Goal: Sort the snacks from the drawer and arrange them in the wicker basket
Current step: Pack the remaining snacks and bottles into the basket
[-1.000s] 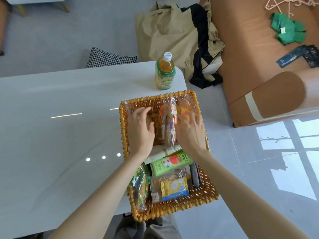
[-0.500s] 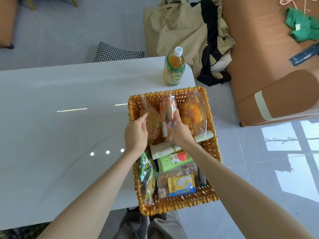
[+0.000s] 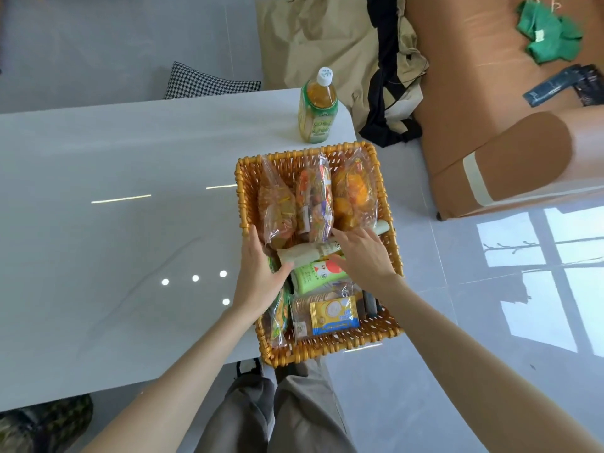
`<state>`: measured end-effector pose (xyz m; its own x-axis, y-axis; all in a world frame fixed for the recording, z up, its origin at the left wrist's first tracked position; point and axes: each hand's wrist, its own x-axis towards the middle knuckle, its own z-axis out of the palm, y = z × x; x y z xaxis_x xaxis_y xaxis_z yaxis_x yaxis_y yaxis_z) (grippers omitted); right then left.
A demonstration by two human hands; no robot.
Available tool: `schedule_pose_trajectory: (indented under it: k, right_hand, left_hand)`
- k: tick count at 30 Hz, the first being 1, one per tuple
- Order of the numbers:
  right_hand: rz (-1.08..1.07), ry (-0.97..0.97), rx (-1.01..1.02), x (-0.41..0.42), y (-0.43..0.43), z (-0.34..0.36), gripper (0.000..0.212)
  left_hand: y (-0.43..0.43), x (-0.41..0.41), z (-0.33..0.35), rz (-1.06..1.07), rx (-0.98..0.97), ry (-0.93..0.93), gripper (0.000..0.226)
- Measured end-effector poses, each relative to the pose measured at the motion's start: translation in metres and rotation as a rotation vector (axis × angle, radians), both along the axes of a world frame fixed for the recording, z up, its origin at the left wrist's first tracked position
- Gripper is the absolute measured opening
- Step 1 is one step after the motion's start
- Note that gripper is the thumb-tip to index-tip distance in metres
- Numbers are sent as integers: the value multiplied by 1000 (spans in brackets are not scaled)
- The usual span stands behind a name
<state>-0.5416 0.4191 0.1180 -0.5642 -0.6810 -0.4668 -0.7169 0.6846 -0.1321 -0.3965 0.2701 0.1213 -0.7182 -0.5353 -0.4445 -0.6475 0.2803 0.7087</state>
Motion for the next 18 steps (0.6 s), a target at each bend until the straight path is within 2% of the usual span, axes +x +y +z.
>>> schedule_pose_trajectory:
  k: [3, 5, 8, 11, 12, 14, 16, 18]
  right_hand:
    - [-8, 106, 66, 0, -15, -9, 19]
    - [13, 164, 115, -1, -19, -6, 26]
    - [-88, 174, -7, -3, -18, -4, 32]
    - [-210, 55, -263, 8, -12, -6, 19]
    - [-228, 68, -366, 16, -7, -6, 13]
    - [-224, 152, -490, 34, 5, -7, 14]
    - [-189, 132, -473, 50, 18, -13, 16]
    - [-152, 36, -363, 60, 25, -22, 30]
  left_hand:
    - [10, 8, -6, -9, 61, 44, 95]
    - [11, 9, -11, 29, 84, 33, 90]
    - [7, 7, -15, 53, 67, 25, 86]
    - [6, 7, -15, 34, 52, 43, 84]
    - [8, 8, -14, 39, 50, 50, 83]
    - [11, 12, -11, 43, 42, 72, 84]
    - [14, 16, -8, 31, 30, 100, 87]
    - [17, 23, -10, -2, 5, 111, 91]
